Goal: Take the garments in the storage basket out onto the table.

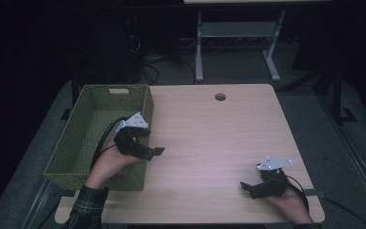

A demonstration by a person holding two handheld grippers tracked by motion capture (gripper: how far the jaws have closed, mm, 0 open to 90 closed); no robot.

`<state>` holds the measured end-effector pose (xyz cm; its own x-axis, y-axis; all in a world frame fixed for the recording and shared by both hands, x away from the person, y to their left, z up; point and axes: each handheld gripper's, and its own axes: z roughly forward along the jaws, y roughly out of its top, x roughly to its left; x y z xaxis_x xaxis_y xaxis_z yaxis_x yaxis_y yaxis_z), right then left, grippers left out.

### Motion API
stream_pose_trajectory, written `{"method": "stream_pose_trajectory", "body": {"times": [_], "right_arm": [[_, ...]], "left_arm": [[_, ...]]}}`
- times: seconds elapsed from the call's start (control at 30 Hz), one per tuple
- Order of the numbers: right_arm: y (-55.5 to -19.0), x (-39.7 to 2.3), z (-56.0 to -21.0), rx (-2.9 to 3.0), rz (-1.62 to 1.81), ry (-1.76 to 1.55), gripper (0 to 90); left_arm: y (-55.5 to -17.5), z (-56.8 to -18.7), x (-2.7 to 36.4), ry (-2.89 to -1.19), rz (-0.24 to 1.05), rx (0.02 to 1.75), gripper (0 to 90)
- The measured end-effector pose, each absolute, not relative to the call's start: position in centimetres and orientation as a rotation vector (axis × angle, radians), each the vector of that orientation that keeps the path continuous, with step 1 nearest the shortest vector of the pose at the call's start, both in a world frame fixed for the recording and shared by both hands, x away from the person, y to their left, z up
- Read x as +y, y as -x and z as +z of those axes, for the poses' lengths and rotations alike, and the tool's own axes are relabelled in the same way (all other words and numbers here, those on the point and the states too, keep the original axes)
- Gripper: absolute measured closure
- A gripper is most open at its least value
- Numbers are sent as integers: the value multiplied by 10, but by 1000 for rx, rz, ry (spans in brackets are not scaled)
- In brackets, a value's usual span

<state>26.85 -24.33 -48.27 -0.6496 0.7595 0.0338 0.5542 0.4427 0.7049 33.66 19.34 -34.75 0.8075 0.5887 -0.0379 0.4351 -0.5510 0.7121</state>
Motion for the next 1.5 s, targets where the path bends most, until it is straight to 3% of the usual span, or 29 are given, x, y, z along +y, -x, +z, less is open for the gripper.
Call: {"method": "stream_pose_trajectory", "body": {"times": [0.3,1.5], "right_arm": [[-268,-243,-483,2409,1017,-1132,22],[-269,-243,-483,2410,1016,-1131,22]], "left_arm": [[-338,-347,205,-2251,289,786,160],[-349,-355,267,-2254,381,1010,358]]}}
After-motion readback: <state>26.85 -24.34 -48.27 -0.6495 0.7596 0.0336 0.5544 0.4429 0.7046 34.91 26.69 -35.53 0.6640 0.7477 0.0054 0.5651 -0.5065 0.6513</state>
